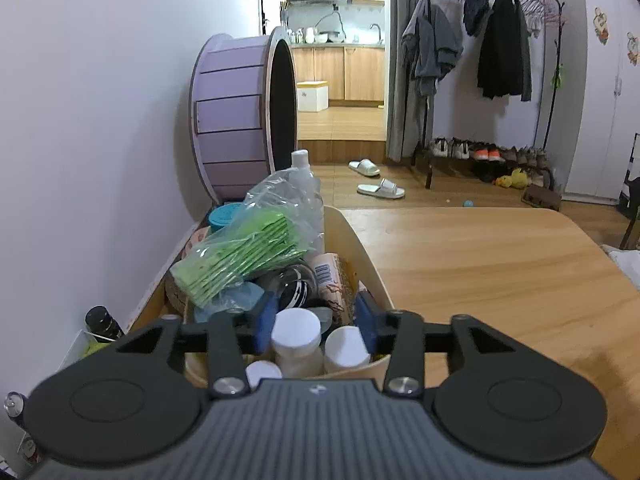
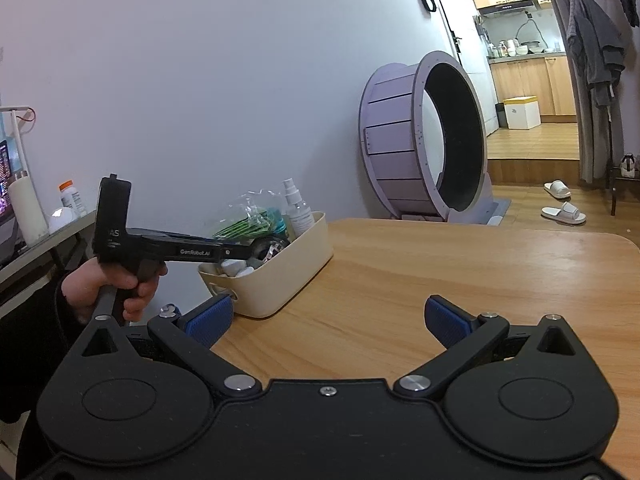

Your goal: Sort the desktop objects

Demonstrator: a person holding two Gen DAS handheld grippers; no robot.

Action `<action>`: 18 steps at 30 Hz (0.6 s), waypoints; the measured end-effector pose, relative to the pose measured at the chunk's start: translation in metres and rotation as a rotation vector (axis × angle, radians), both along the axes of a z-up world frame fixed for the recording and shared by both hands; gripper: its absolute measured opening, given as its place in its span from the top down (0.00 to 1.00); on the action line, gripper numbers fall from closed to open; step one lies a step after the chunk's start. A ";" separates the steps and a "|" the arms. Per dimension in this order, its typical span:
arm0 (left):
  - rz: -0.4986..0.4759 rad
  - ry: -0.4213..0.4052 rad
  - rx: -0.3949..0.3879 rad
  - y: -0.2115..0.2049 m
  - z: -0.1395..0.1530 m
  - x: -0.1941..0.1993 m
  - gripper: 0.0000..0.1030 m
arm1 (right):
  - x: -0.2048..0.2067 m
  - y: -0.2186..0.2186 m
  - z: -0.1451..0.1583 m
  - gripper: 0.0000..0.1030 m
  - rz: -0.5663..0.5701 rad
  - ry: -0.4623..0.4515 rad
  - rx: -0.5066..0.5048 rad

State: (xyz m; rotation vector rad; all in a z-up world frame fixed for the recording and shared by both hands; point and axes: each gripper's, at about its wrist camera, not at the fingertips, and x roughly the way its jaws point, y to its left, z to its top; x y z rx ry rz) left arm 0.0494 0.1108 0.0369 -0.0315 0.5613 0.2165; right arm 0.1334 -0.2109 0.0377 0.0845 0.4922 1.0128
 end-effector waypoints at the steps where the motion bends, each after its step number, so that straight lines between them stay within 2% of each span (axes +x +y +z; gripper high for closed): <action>1: -0.003 -0.002 -0.006 0.001 0.002 -0.006 0.51 | -0.001 0.002 0.000 0.00 0.002 -0.002 0.001; 9: 0.011 -0.033 -0.043 0.004 0.010 -0.043 0.24 | -0.008 0.027 0.003 0.00 0.031 -0.008 0.030; 11: 0.023 -0.047 -0.061 0.006 0.011 -0.047 0.10 | -0.008 0.034 0.005 0.00 0.040 -0.008 0.034; 13: 0.041 -0.056 -0.082 0.006 0.011 -0.051 0.00 | -0.009 0.042 0.007 0.00 0.043 -0.012 0.031; 18: 0.041 -0.060 -0.112 0.003 -0.003 -0.064 0.00 | -0.012 0.060 0.004 0.00 0.047 -0.025 0.009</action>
